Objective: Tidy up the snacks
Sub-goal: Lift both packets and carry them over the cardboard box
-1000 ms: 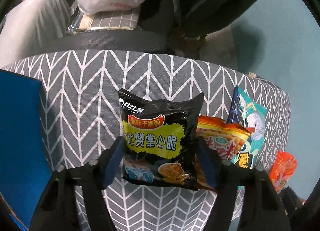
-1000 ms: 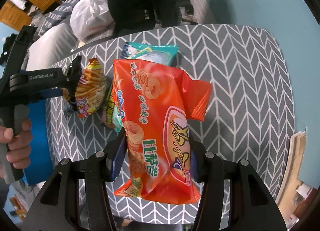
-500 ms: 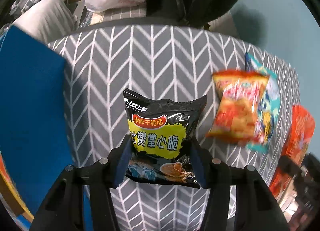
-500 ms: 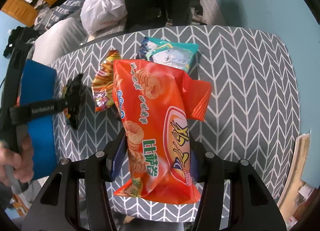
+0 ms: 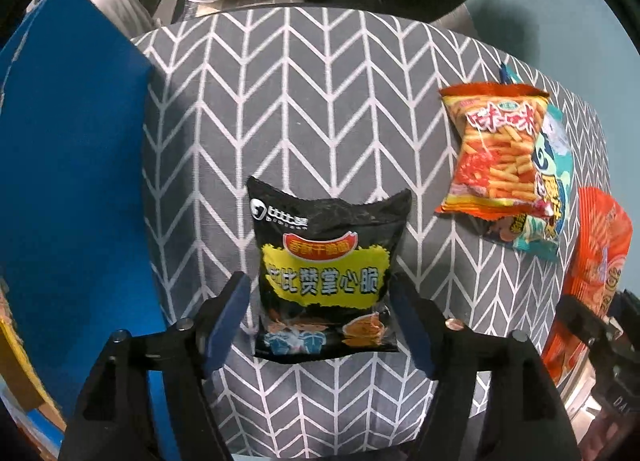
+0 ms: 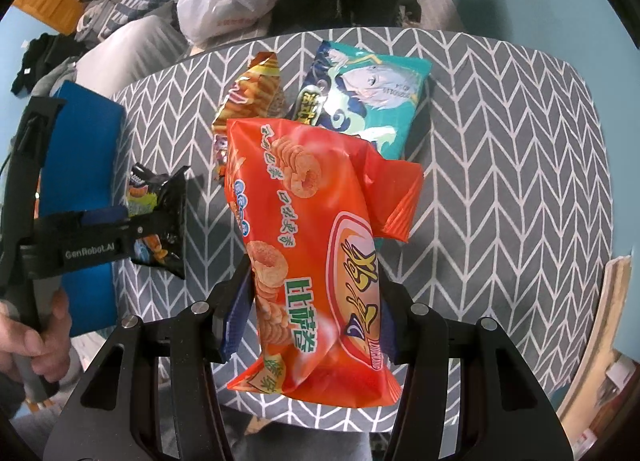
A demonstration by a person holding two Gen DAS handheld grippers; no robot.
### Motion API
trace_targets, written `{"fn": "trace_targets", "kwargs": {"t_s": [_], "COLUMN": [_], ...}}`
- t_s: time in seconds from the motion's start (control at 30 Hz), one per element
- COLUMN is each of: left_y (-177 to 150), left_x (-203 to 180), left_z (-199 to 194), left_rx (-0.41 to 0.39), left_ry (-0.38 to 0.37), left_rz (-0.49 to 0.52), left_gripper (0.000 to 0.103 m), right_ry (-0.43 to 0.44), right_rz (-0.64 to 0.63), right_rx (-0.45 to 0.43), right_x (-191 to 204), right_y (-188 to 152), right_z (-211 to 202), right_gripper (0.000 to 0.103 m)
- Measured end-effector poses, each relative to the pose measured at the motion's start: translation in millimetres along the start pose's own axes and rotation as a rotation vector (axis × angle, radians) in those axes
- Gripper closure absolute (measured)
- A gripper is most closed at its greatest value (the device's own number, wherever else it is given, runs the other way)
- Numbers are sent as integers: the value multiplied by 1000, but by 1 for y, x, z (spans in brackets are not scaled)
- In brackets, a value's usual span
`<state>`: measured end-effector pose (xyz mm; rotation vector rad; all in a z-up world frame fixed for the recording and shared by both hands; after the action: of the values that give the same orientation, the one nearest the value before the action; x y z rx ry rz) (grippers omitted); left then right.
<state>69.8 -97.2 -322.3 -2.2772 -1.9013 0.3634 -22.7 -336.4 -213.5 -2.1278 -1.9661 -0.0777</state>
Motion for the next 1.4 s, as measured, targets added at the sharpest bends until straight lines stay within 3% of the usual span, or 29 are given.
{"fn": "trace_targets", "kwargs": {"t_s": [0.27,0.47,0.6,0.8,1.13,1.4], "left_y": [9,8,2,-9,-41,-60], "left_x": [11,10,3,-6,-9,10], "left_z": [16,28,27,24,-20,-77], "left_rx": [42,36,2,-4,-59,-138], "left_ry": [-23,8,25,33,38,40], "left_rz": [-65,-68,-37,-28,-8,14], "left_gripper": [21,21,35,35,35,35], "right_ry": [2,-1,-7,-17,-52,-71], "right_rz": [10,10,3,-12,-72,-124], "right_rx": [-3,-1,0,-4,-13,-34], "right_x": [0,-2,0,5,28,58], "right_y": [-6,-9,-11,-13,-8,-6], "right_z": [2,1,0,-2,-18,-39], "right_gripper": [50,50,50,50,50,50]}}
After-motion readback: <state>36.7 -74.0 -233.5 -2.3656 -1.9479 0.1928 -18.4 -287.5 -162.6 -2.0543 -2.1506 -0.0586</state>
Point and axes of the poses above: each gripper's, at about its wrist camera, not at the fingertips, and z roughly the way its jaws point, x to its left, y to its top, the point moved 4 cm from there along z, roughly the way its jaws point, and after that the axes turned 14 degrees about x, right-handed, at the moved point
